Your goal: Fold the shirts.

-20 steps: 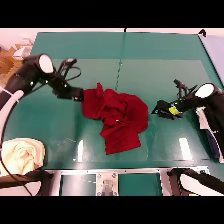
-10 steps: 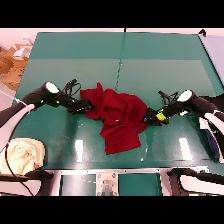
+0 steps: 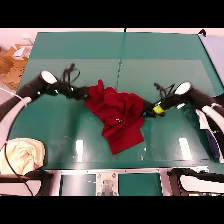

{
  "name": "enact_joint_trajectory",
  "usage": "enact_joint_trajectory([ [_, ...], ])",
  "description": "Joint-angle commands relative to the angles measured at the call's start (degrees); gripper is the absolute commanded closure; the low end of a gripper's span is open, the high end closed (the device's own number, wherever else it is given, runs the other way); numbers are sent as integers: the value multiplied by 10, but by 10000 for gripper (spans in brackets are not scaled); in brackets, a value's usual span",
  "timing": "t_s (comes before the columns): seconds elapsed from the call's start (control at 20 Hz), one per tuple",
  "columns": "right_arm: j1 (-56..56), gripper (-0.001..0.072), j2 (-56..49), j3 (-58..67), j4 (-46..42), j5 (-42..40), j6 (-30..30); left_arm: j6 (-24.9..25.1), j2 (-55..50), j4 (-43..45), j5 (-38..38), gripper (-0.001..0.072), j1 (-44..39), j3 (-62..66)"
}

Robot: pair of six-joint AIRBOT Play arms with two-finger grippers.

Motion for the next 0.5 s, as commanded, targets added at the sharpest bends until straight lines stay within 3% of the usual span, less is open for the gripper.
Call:
enact_joint_trajectory([
  [0.0, -61, 693, 37, 106, 4, 92, -10, -52, 64, 149, -29, 686, 0, 112],
  [0.2, -123, 693, 120, 264, 5, 154, -10, -63, 165, 208, -35, 686, 0, 247],
  [0.3, -137, 692, 168, 335, 4, 160, -10, -53, 211, 210, -24, 686, 0, 314],
  [0.45, -156, 692, 239, 412, 4, 160, -9, -55, 264, 279, -16, 686, 0, 403],
])
